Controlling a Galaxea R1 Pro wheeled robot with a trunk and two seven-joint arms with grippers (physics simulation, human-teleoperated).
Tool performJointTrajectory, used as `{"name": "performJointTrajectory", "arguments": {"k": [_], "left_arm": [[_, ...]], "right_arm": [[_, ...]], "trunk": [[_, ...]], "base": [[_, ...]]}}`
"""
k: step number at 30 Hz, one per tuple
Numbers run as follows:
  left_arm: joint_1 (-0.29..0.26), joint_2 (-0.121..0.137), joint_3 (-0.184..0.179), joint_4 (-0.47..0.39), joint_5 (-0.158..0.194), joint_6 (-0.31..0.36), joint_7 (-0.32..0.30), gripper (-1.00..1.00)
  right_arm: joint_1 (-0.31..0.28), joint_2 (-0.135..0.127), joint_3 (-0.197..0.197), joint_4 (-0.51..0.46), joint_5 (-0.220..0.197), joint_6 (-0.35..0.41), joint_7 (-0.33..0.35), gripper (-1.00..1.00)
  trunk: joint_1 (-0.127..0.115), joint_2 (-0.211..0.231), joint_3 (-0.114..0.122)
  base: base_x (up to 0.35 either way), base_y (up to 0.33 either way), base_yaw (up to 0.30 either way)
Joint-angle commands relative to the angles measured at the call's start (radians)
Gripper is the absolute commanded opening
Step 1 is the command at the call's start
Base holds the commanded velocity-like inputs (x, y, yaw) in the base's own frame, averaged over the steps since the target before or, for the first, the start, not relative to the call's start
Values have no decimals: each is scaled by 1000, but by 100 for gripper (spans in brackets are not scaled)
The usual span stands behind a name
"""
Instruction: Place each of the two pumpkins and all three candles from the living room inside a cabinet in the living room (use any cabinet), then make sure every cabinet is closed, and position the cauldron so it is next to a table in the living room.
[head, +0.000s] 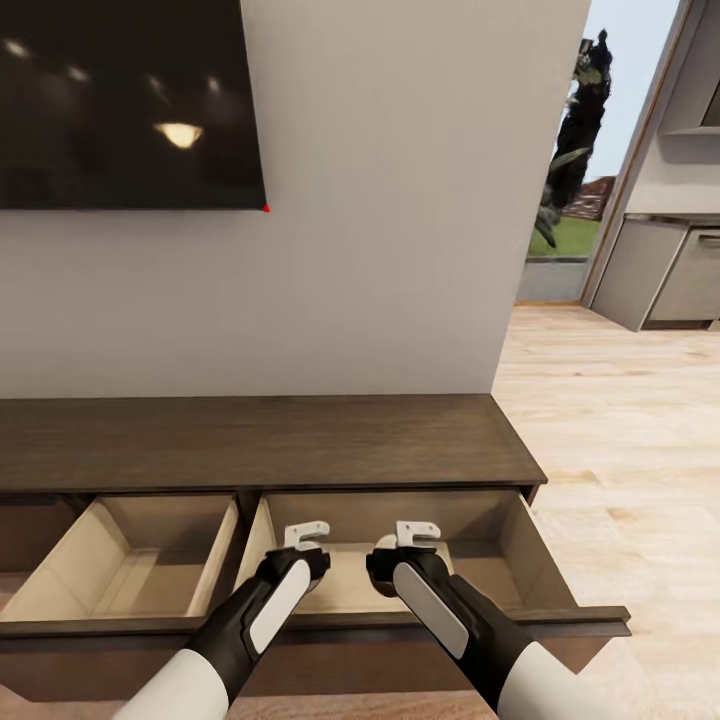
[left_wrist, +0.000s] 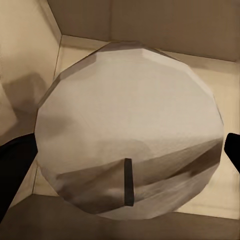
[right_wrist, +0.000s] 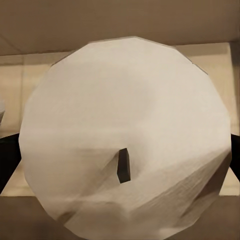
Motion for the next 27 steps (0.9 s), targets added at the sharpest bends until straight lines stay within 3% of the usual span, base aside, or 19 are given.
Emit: {"name": "performJointTrajectory", "arguments": {"k": [1,27], "left_arm": [[-1,1,-3,-5,9,1,10,-100],[1,2,-3,-20,9,-1,10,-100]], "right_arm": [[-1,0,1,-1,-7,0,-9,-100],[-9,0,-2,3,-9,-35,-9,-100]], "trunk": [[0,0,-1],[0,0,-1]], "base": [[0,0,0],[17,0,0]]}}
